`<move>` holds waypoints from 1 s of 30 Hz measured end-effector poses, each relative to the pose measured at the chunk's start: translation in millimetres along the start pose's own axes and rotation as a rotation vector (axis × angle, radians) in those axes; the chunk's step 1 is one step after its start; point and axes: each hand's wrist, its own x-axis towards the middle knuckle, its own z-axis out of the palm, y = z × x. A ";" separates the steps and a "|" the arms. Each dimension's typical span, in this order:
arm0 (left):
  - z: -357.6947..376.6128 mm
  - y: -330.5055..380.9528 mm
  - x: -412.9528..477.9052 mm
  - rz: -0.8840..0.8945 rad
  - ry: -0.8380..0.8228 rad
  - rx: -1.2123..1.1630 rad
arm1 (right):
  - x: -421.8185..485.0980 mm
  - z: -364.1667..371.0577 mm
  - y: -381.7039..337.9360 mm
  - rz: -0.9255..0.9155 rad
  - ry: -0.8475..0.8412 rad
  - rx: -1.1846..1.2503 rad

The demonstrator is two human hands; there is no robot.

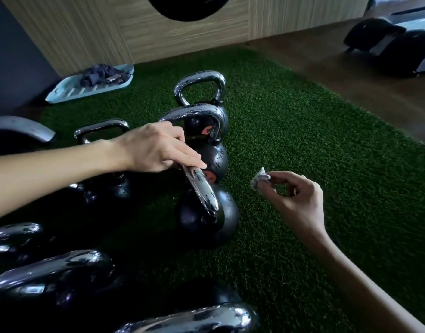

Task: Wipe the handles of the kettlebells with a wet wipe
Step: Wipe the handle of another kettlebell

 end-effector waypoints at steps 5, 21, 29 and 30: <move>-24.4 56.1 -3.0 -0.780 -0.085 -0.314 | -0.1 0.3 0.8 0.019 -0.026 0.023; 0.4 74.6 14.5 -1.547 0.040 -0.853 | 11.4 43.9 -15.1 -0.008 -0.118 0.045; -6.5 77.9 -45.6 -1.473 -0.008 -0.964 | 27.5 68.1 -24.5 0.004 -0.226 -0.070; -5.9 79.3 -54.4 -1.455 0.004 -0.988 | 29.0 75.5 -27.0 0.017 -0.256 -0.080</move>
